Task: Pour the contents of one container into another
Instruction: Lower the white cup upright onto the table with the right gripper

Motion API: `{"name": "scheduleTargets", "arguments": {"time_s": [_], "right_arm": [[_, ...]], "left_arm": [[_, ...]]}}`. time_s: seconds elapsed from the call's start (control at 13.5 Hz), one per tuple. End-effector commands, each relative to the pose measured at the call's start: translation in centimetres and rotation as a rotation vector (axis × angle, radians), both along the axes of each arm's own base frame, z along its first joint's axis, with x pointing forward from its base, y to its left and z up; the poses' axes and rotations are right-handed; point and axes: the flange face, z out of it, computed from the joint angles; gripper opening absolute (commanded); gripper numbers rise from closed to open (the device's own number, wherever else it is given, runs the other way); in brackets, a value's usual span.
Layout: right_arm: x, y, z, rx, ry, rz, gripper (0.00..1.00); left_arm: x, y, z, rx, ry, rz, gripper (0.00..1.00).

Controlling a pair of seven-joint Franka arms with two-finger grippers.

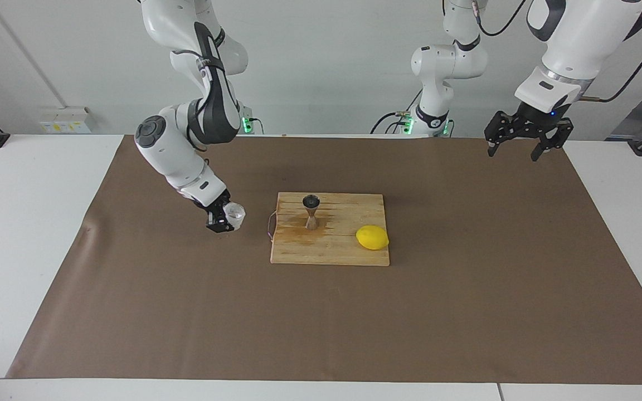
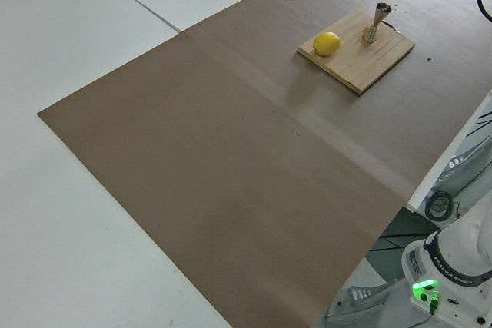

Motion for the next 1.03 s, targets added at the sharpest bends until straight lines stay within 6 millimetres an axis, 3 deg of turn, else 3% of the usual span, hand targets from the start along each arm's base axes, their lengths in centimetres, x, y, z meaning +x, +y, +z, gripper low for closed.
{"name": "scheduleTargets", "arguments": {"time_s": [0.0, 0.59, 0.96], "right_arm": [[-1.3, -2.4, -0.6, 0.046, -0.028, -0.005, 0.18], [-2.4, -8.4, -3.4, 0.109, -0.014, -0.023, 0.18], [-2.6, -10.0, -5.9, 0.17, 0.009, -0.061, 0.18]], "left_arm": [[-0.5, 0.3, 0.1, 0.01, 0.003, -0.008, 1.0], [-0.5, 0.3, 0.1, 0.011, 0.003, -0.01, 1.0], [-0.5, 0.3, 0.1, 0.011, 0.003, -0.01, 1.0]]}}
